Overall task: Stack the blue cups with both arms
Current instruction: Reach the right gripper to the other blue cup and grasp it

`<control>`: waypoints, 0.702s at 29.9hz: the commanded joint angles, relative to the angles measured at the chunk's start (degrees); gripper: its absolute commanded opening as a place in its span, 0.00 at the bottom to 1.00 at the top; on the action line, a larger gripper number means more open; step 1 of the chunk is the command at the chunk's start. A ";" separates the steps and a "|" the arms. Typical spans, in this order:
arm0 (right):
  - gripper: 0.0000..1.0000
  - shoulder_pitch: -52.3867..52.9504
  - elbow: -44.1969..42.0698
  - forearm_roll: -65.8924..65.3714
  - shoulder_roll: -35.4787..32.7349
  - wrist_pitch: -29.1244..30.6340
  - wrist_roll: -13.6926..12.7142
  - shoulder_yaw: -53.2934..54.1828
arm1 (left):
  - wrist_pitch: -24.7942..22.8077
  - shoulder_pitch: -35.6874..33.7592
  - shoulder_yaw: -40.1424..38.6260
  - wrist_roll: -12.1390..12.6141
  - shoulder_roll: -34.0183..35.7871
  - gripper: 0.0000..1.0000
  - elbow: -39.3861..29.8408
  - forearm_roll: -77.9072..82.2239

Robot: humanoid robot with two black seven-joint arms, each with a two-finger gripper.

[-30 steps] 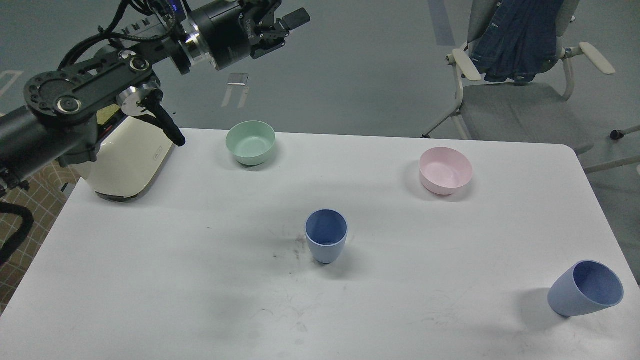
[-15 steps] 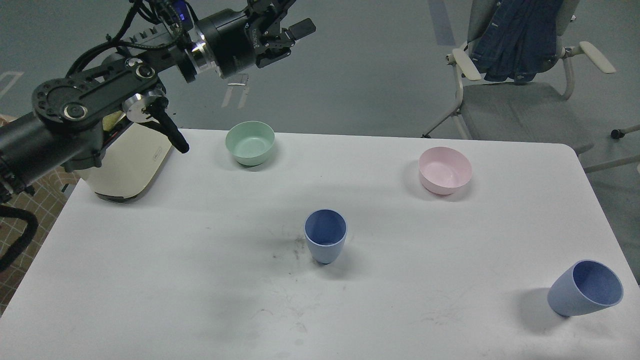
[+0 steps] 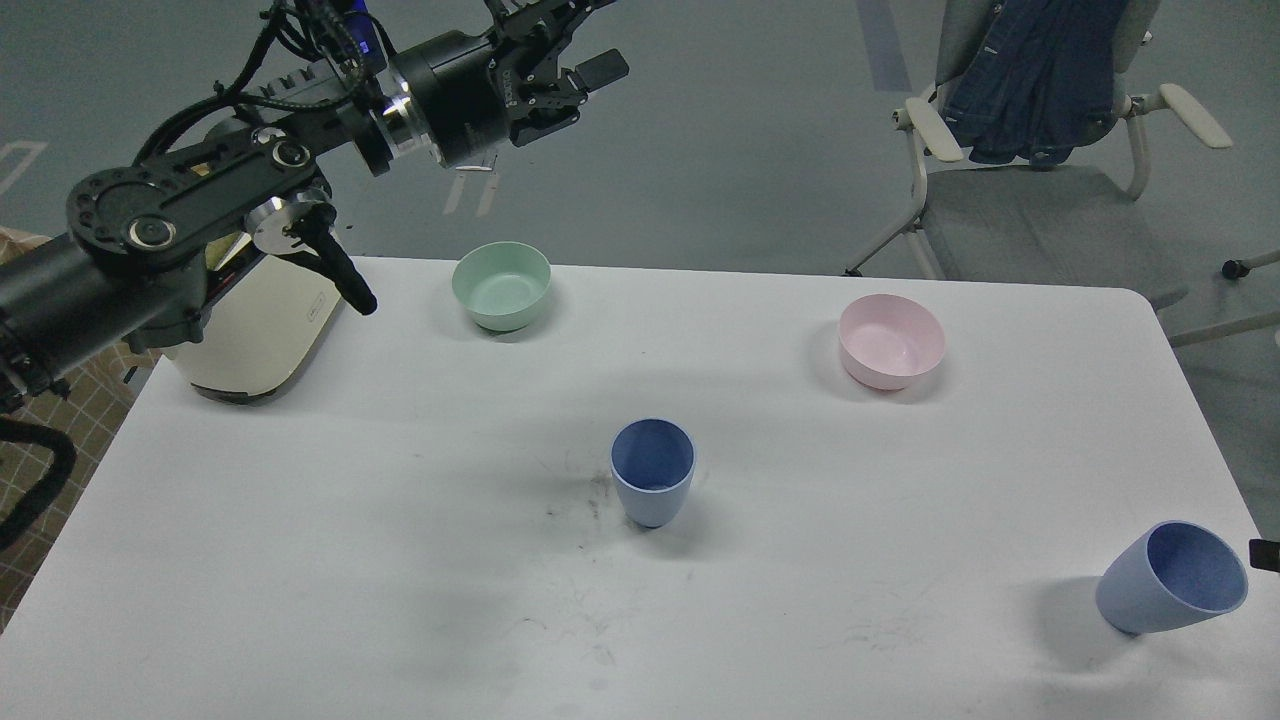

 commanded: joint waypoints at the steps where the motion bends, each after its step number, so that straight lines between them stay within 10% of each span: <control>1: 0.86 -1.18 -1.46 0.24 2.18 -0.04 0.00 -0.04 | 0.00 0.00 -0.06 -0.09 -0.09 0.95 0.01 0.00; 14: 0.66 -6.01 -5.51 2.35 9.56 -2.15 0.00 0.14 | -0.09 0.08 -0.94 -0.09 -0.01 0.95 -0.07 0.00; 21: 0.15 -7.24 -6.22 2.61 10.89 -2.15 0.00 0.23 | -0.26 0.44 -1.03 -0.09 -0.01 0.95 -0.07 0.09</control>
